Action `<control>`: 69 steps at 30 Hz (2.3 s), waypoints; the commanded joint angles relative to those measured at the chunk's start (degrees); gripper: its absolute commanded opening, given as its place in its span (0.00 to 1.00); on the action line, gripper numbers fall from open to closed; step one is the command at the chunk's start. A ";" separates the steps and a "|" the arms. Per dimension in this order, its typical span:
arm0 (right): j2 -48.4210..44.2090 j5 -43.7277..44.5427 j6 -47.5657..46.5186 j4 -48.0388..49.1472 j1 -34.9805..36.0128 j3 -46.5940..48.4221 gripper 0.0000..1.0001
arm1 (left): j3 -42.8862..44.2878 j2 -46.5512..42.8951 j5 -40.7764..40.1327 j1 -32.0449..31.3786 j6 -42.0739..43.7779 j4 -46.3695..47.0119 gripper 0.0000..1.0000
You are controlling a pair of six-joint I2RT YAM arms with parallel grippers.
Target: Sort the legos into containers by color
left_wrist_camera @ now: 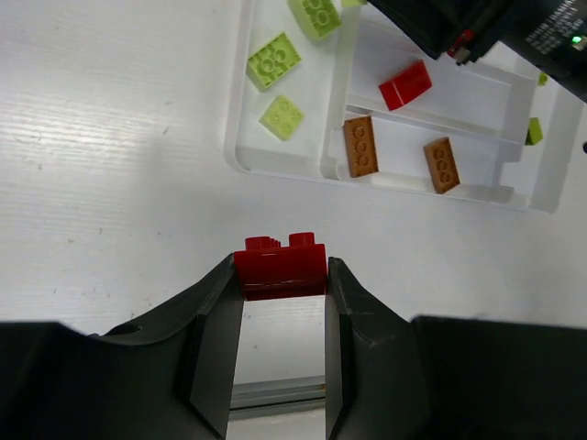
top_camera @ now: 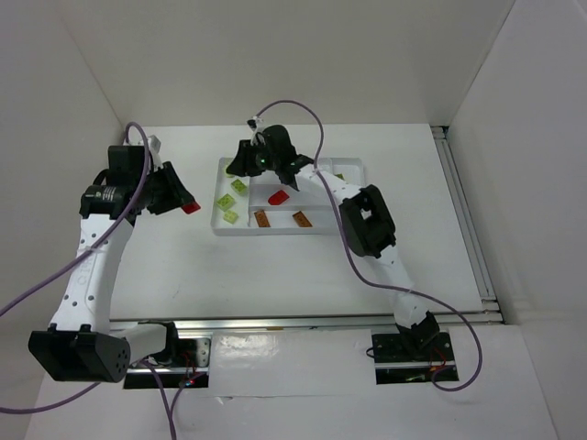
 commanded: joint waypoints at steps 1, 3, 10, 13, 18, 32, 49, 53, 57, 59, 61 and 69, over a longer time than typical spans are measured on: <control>6.52 4.45 -2.80 -8.70 0.27 10.62 0.11 | -0.53 -2.90 -3.96 0.26 -1.47 -0.90 0.00; 8.99 4.45 -3.32 -10.28 0.88 15.45 0.13 | -1.76 -2.90 -3.96 0.26 -1.99 -0.90 0.00; 11.02 3.31 -4.38 -11.07 1.41 18.46 0.71 | -2.29 -3.43 -1.94 0.26 -2.00 -0.38 0.00; 9.71 2.16 -4.38 -11.08 1.41 17.94 0.72 | -2.29 -3.43 -1.24 0.26 -1.39 -0.38 0.00; -4.31 6.10 -7.53 -9.15 1.41 7.85 0.69 | -2.82 -2.03 2.71 0.26 -0.85 2.51 0.00; -53.56 23.51 -7.63 -11.07 -10.10 -48.55 0.77 | 2.09 19.85 10.98 -13.45 -6.65 22.64 0.00; -78.01 23.08 -4.82 -18.99 -25.75 -65.12 0.78 | 32.85 55.44 13.52 -25.05 -12.98 26.78 0.00; -78.63 23.08 -4.82 -19.61 -26.36 -65.12 0.78 | 38.04 60.81 13.53 -26.28 -14.03 26.17 0.00; -79.16 23.08 -4.82 -20.13 -26.36 -65.12 0.78 | 39.10 63.36 11.86 -26.81 -14.56 25.64 0.02; -79.16 23.08 -4.82 -20.13 -26.36 -65.64 0.78 | 39.63 63.37 11.33 -26.81 -14.56 25.12 0.19; -79.16 23.08 -4.82 -20.13 -26.89 -65.64 0.78 | 39.63 63.37 11.94 -26.81 -14.04 24.59 0.44; -76.53 23.95 -4.29 -22.49 -26.89 -63.63 1.00 | 37.17 56.18 10.71 -29.09 -10.53 19.94 1.00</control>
